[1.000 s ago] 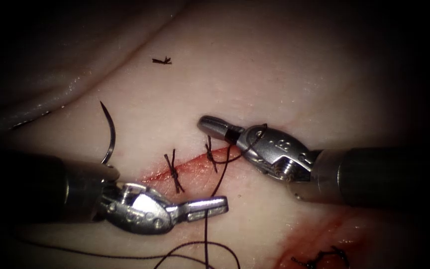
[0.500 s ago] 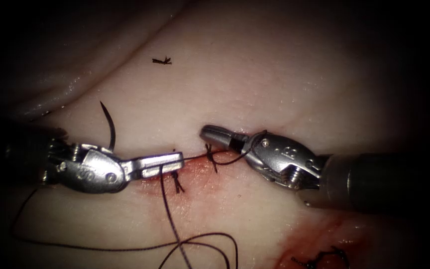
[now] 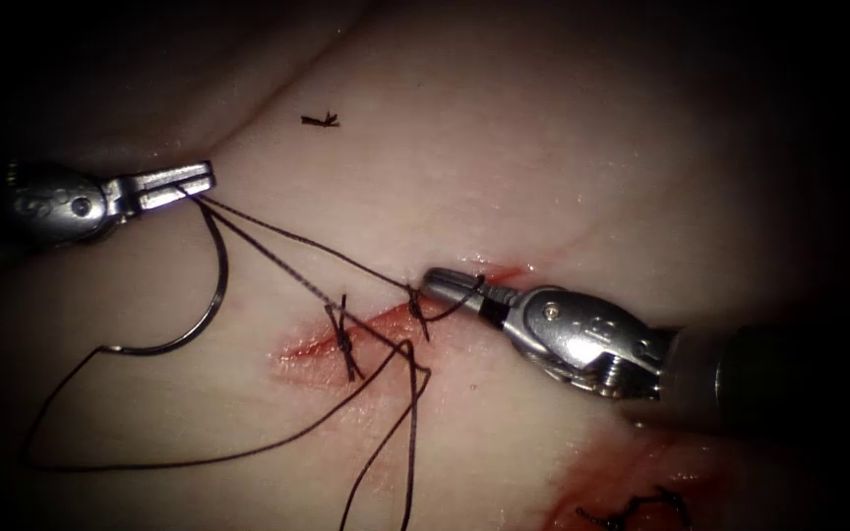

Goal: Wound Closure

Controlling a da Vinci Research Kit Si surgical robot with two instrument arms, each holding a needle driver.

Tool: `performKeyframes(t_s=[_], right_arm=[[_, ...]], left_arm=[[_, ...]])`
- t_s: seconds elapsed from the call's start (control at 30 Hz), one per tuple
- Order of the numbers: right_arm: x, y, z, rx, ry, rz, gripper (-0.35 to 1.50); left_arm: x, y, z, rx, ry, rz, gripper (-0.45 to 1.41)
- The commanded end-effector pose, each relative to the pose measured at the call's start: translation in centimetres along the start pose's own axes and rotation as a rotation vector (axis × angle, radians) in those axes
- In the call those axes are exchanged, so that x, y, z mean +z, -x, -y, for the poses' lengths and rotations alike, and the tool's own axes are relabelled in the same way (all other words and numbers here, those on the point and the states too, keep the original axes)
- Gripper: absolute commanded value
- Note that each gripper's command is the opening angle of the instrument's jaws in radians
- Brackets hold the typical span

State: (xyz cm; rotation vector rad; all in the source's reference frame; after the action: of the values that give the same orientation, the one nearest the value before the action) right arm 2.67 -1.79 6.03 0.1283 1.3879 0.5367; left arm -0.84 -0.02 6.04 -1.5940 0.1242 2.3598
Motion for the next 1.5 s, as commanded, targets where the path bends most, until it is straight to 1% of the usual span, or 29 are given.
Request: performKeyframes(t_s=[0.03, 0.13, 0.23, 0.27, 0.33, 0.7, 0.8, 0.93, 1.0, 1.1, 1.3, 1.33, 1.5], right_arm=[[0.07, 0.09, 0.07, 0.0, -0.008, -0.002, -0.35], [0.03, 0.13, 0.11, -0.004, -0.019, -0.004, -0.35], [0.01, 0.13, 0.11, -0.005, -0.021, -0.004, -0.35], [-0.02, 0.14, 0.12, -0.012, -0.028, -0.006, -0.35], [-0.05, 0.15, 0.14, -0.013, -0.03, -0.009, -0.35], [-0.17, 0.23, 0.19, -0.022, -0.037, -0.01, -0.35], [-0.19, 0.24, 0.2, -0.025, -0.034, -0.006, -0.35], [-0.2, 0.26, 0.19, -0.027, -0.034, -0.007, -0.35], [-0.2, 0.26, 0.19, -0.027, -0.035, -0.007, -0.35], [-0.22, 0.29, 0.2, -0.032, -0.039, 0.001, -0.35], [-0.29, 0.38, 0.22, -0.045, -0.038, 0.016, -0.35], [-0.35, 0.42, 0.22, -0.052, -0.037, 0.022, -0.35], [-0.42, 0.46, 0.22, -0.056, -0.036, 0.023, -0.35]], left_arm=[[0.03, 0.07, -0.02, -0.009, 0.003, -0.004, -0.45], [-0.18, 0.17, 0.17, -0.014, -0.008, 0.005, -0.45], [-0.27, 0.2, 0.25, -0.03, -0.02, 0.003, -0.45], [-0.4, 0.25, 0.38, -0.032, -0.035, 0.008, -0.45], [-0.55, 0.32, 0.49, -0.034, -0.05, 0.011, -0.45], [-0.93, 0.53, 0.76, -0.035, -0.087, 0.036, -0.45], [-0.97, 0.55, 0.8, -0.036, -0.092, 0.035, -0.45], [-1.11, 0.63, 0.92, -0.036, -0.108, 0.051, -0.45], [-1.13, 0.63, 0.93, -0.035, -0.111, 0.054, -0.45], [-1.24, 0.68, 0.98, -0.038, -0.124, 0.052, -0.45], [-1.27, 0.71, 1.0, -0.04, -0.131, 0.047, -0.45], [-1.27, 0.71, 1.0, -0.041, -0.133, 0.044, -0.45], [-1.27, 0.72, 0.98, -0.041, -0.136, 0.042, -0.45]])
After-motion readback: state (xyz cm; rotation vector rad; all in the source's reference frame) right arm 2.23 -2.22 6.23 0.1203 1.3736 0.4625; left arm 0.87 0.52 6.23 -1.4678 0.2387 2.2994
